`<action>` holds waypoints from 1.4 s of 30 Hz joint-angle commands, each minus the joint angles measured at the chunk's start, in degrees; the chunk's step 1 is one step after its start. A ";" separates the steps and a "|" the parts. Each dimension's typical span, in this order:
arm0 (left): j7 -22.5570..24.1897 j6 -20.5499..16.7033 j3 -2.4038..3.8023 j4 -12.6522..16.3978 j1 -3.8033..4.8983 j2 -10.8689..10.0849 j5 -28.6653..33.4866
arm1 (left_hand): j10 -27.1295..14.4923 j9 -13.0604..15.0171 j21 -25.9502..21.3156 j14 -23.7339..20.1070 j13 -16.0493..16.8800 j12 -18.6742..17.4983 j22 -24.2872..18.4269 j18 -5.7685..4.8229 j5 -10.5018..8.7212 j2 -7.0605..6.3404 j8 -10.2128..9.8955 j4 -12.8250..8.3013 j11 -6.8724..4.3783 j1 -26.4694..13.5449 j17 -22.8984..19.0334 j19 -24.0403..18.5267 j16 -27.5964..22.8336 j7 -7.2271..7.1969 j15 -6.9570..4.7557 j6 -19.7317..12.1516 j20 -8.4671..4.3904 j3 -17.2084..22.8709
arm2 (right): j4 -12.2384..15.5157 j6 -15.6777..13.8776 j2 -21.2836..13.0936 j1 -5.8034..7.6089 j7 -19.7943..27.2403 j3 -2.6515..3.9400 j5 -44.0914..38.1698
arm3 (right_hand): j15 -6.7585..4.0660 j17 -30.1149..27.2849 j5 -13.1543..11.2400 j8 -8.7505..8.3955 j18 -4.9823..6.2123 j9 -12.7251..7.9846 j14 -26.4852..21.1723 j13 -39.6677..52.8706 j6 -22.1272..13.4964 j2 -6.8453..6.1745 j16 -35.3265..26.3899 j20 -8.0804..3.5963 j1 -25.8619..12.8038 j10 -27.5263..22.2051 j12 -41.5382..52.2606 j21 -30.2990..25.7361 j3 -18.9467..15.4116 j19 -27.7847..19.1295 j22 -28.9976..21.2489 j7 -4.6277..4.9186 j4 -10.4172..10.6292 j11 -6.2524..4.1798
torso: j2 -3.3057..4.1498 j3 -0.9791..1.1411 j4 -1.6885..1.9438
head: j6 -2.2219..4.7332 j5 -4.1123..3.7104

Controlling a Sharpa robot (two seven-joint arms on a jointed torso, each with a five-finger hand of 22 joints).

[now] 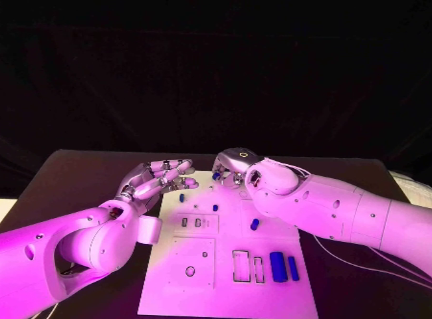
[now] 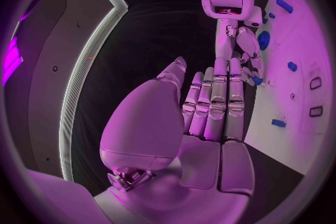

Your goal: Assemble the parts on the task board

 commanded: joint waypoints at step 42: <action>-0.23 1.63 0.03 -0.34 0.14 -0.74 -0.31 | 0.06 -0.04 0.20 0.41 -0.03 -0.80 -0.20 0.68 -0.31 0.40 -0.65 -1.11 0.47 0.71 0.29 0.66 -0.62 0.42 0.01 -0.03 -0.03 0.14 | 15.91 3.39 -18.55 -0.09 -7.44 1.33 11.26 | -2.27 19.95 6.53 0.49 -4.16 -0.32 4.29 16.56 -8.33 -7.91 15.41 -1.03 -5.60 14.47 20.04 18.80 -12.20 9.21 26.38 -0.49 7.39 -2.51 | -0.65 -0.01 -1.69 | -0.52 0.15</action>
